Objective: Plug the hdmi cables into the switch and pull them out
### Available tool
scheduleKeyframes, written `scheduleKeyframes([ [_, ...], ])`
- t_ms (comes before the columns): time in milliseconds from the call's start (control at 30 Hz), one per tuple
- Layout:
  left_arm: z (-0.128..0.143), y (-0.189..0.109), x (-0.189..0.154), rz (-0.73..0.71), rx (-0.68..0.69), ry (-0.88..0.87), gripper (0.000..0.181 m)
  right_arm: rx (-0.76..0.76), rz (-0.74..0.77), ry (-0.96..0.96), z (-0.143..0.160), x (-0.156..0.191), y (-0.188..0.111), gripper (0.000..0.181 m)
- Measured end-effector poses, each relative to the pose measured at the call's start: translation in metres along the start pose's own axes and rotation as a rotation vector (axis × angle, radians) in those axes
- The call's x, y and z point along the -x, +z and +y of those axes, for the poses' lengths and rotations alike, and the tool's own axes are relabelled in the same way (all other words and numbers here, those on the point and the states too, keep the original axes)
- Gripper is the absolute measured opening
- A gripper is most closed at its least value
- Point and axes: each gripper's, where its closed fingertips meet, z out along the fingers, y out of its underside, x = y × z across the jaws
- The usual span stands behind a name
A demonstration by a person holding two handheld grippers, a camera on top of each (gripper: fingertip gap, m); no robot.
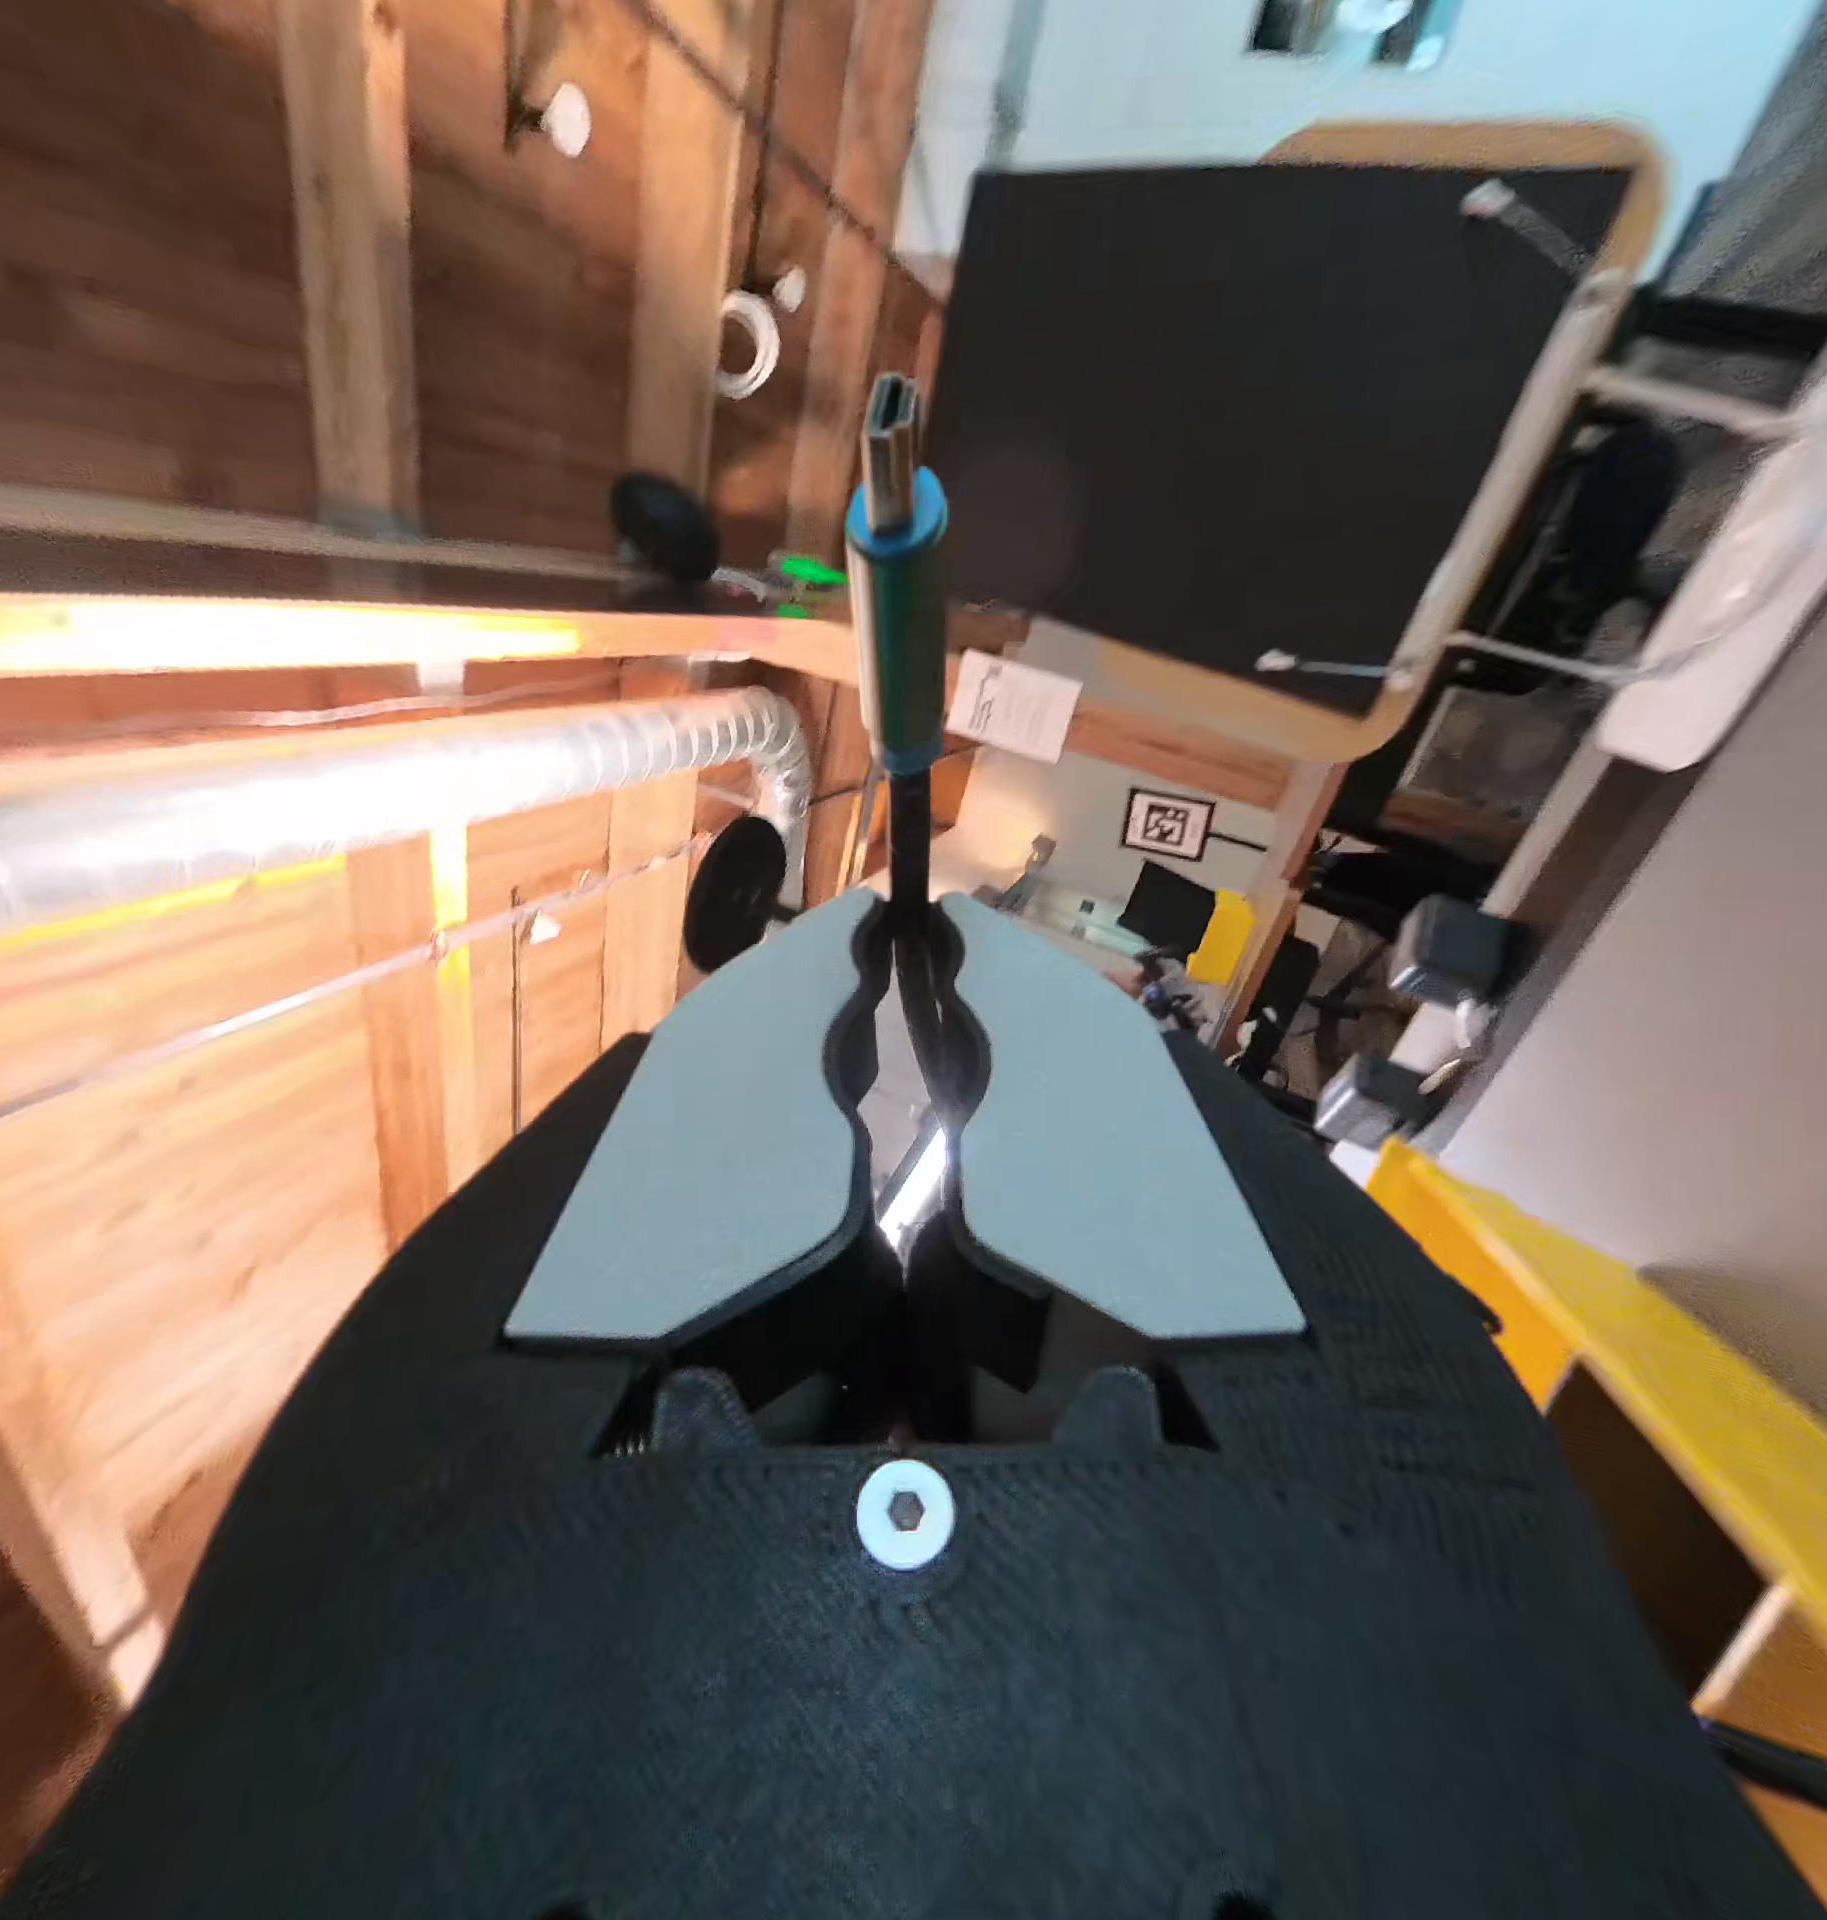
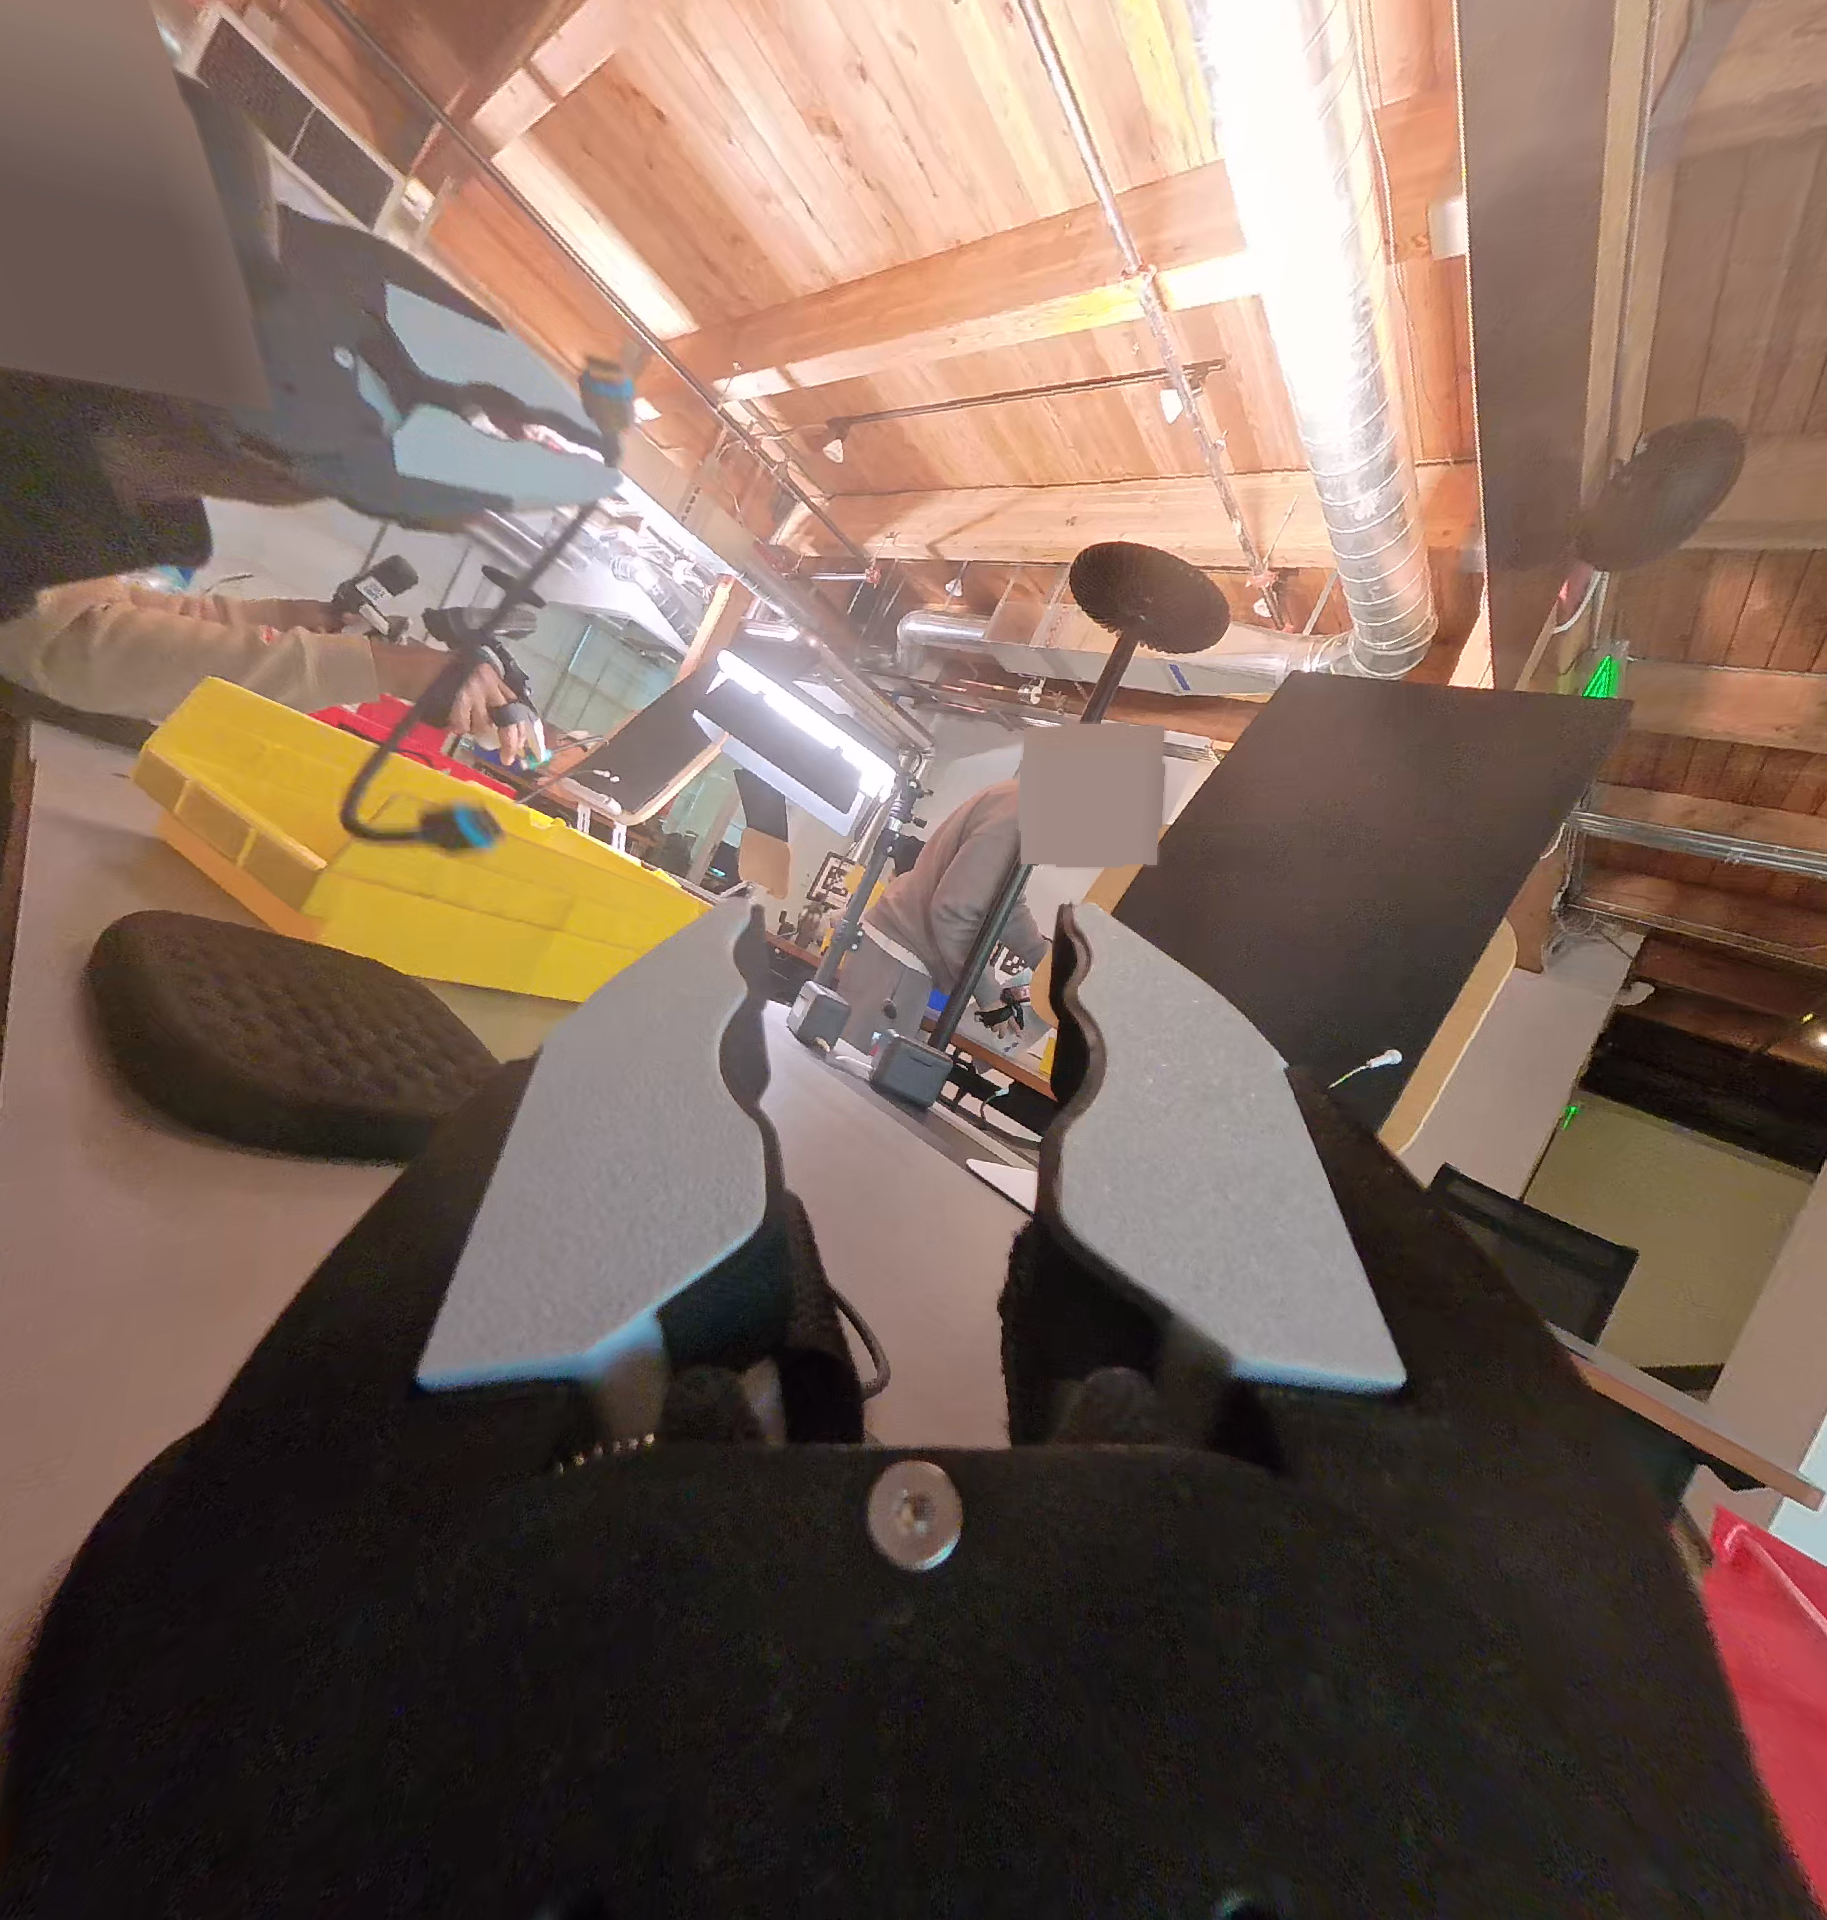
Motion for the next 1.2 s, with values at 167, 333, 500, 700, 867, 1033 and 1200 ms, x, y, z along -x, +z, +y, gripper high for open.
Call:
scheduleKeyframes([
  [167, -0.061, 0.001, -0.075, 0.125, -0.108, -0.009, 0.005, 0.040, -0.026, -0.049, 0.004, 0.007, 0.003, 0.050],
  [333, -0.096, -0.005, -0.115, 0.198, -0.164, -0.023, 0.006, 0.079, -0.082, -0.139, 0.005, 0.026, 0.016, 0.049],
  [500, -0.115, -0.013, -0.136, 0.281, -0.200, -0.063, 0.008, 0.084, -0.146, -0.405, -0.003, 0.059, 0.039, 0.049],
  [700, -0.125, -0.020, -0.147, 0.328, -0.215, -0.098, 0.008, 0.063, -0.194, -0.714, -0.009, 0.078, 0.063, 0.041],
  [867, -0.129, -0.022, -0.150, 0.349, -0.221, -0.121, 0.007, 0.124, -0.256, -0.808, 0.003, 0.084, 0.069, 0.036],
  [1033, -0.135, -0.027, -0.154, 0.360, -0.239, -0.133, 0.008, 0.184, -0.266, -0.847, 0.010, 0.086, 0.071, 0.013],
  [1200, -0.133, -0.033, -0.131, 0.262, -0.304, -0.323, 0.018, 0.206, -0.190, -0.628, 0.001, 0.065, 0.074, 0.011],
])
